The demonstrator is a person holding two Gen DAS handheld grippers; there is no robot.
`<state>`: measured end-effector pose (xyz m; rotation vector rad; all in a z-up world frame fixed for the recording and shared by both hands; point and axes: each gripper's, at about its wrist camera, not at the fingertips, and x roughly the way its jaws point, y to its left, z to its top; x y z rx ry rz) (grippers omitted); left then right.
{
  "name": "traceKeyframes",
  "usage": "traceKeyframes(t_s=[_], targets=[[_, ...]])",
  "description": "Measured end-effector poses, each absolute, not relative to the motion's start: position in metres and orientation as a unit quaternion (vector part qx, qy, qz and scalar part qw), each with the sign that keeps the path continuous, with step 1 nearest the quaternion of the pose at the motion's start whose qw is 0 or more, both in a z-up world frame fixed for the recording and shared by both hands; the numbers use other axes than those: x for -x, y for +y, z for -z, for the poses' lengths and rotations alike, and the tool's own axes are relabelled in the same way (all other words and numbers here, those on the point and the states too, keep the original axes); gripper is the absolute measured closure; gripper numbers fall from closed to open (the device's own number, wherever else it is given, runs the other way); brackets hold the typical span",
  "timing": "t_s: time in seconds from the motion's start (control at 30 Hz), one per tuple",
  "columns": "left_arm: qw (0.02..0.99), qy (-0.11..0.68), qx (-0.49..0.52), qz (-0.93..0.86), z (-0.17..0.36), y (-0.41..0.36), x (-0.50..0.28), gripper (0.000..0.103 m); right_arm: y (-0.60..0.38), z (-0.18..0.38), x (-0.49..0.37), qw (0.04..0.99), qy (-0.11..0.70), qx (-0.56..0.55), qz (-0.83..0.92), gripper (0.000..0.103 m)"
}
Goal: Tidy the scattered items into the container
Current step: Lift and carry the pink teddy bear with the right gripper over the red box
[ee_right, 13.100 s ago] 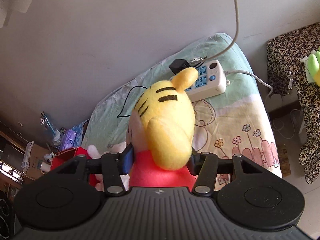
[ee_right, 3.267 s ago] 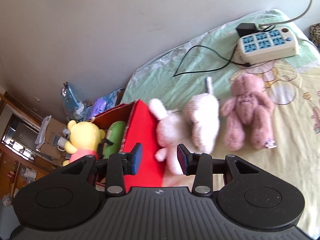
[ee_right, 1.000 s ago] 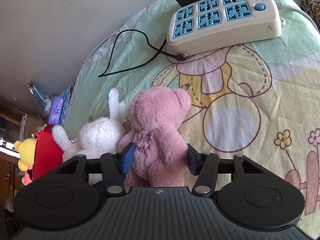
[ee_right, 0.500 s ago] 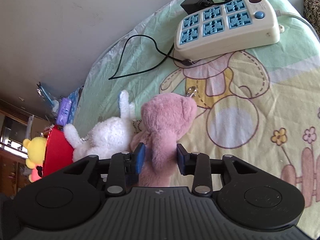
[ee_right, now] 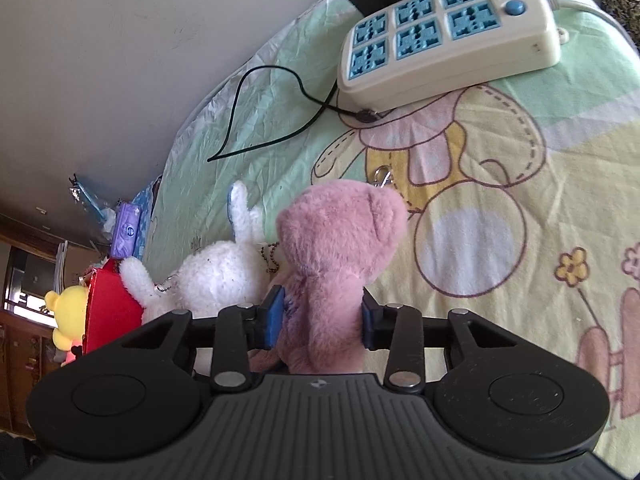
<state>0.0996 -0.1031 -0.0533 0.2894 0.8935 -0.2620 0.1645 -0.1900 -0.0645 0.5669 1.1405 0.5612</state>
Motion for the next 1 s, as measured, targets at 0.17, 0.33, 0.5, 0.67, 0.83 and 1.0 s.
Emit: traceKeyframes(t_s=[0.17, 0.33, 0.5, 0.67, 0.83, 1.0], targets=[[0.875, 0.444, -0.128, 0.147, 0.053, -0.113, -0.093, 0.065, -0.205, 0.056, -0.147, 0.77, 0.515, -0.284, -0.249, 0.067], [0.886, 0.419, -0.125, 0.155, 0.039, -0.12, -0.075, 0.023, -0.214, 0.044, -0.128, 0.78, 0.499, -0.292, -0.24, 0.067], [0.897, 0.394, -0.147, 0.134, 0.022, -0.125, -0.062, 0.071, -0.216, 0.022, -0.112, 0.791, 0.473, -0.302, -0.242, 0.067], [0.914, 0.359, -0.136, 0.129, -0.011, -0.118, -0.041, 0.071, -0.21, -0.009, -0.094, 0.804, 0.438, -0.298, -0.268, 0.067], [0.935, 0.309, -0.135, 0.108, -0.053, -0.104, -0.014, 0.072, -0.202, -0.044, -0.079, 0.808, 0.394, -0.307, -0.312, 0.067], [0.948, 0.286, -0.113, 0.083, -0.084, -0.076, 0.008, 0.072, -0.173, -0.071, -0.071, 0.807, 0.37, -0.291, -0.357, 0.067]])
